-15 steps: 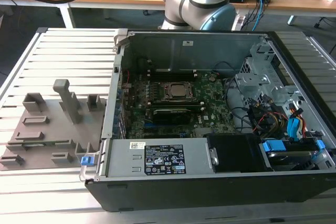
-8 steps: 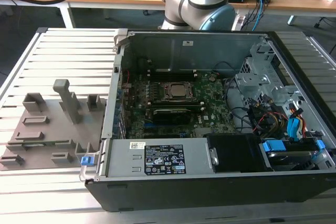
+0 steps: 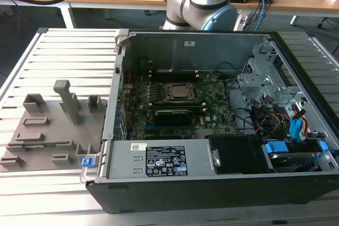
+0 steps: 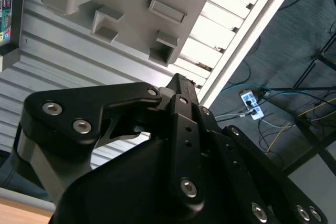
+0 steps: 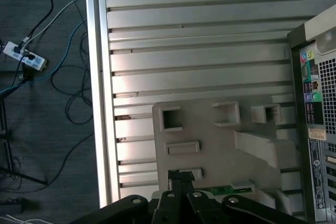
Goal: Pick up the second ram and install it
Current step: 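Reach for the second ram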
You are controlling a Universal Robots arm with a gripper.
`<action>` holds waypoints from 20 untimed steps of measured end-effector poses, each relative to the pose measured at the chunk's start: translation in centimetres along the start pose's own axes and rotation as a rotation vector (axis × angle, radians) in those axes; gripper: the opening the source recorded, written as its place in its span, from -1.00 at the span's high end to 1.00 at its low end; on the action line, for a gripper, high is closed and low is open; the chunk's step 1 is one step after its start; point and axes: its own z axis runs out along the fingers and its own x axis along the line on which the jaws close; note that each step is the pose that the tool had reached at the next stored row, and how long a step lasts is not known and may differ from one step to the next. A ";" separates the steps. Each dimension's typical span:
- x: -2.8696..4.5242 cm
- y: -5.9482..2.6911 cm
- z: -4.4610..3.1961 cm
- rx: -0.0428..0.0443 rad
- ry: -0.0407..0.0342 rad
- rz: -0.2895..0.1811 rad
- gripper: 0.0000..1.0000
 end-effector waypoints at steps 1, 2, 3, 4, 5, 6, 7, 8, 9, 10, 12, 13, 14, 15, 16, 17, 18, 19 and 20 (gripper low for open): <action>-0.15 -0.03 0.00 0.0001 0.0001 0.000 0.79; -0.65 -0.12 0.01 0.0002 0.0007 0.000 0.79; -1.08 -0.20 0.03 0.0003 0.0015 0.000 0.79; -1.86 -0.41 0.06 0.0002 0.0029 0.000 0.79; -2.56 -0.64 0.09 0.0004 0.0043 0.000 0.79; -3.13 -0.74 0.13 0.0005 0.0053 0.000 0.79; -3.40 -0.76 0.16 0.0004 0.0055 0.000 0.79; -3.71 -0.76 0.18 0.0006 0.0061 0.000 0.79; -4.01 -0.76 0.21 0.0005 0.0063 0.000 0.79; -4.36 -0.74 0.22 0.0006 0.0069 0.000 0.79; -5.49 -0.67 0.30 0.0007 0.0086 0.000 0.79; -6.09 -0.63 0.33 0.0009 0.0099 0.000 0.79; -6.52 -0.60 0.36 0.0009 0.0107 0.000 0.79; -7.08 -0.55 0.40 0.0010 0.0118 0.000 0.79; -7.37 -0.53 0.42 0.0010 0.0122 0.000 0.79; -7.80 -0.50 0.45 0.0011 0.0127 0.000 0.79; -8.02 -0.49 0.49 0.0010 0.0129 0.001 0.79; -8.27 -0.48 0.53 0.0010 0.0131 0.000 0.79; -8.67 -0.45 0.60 0.0011 0.0135 0.000 0.79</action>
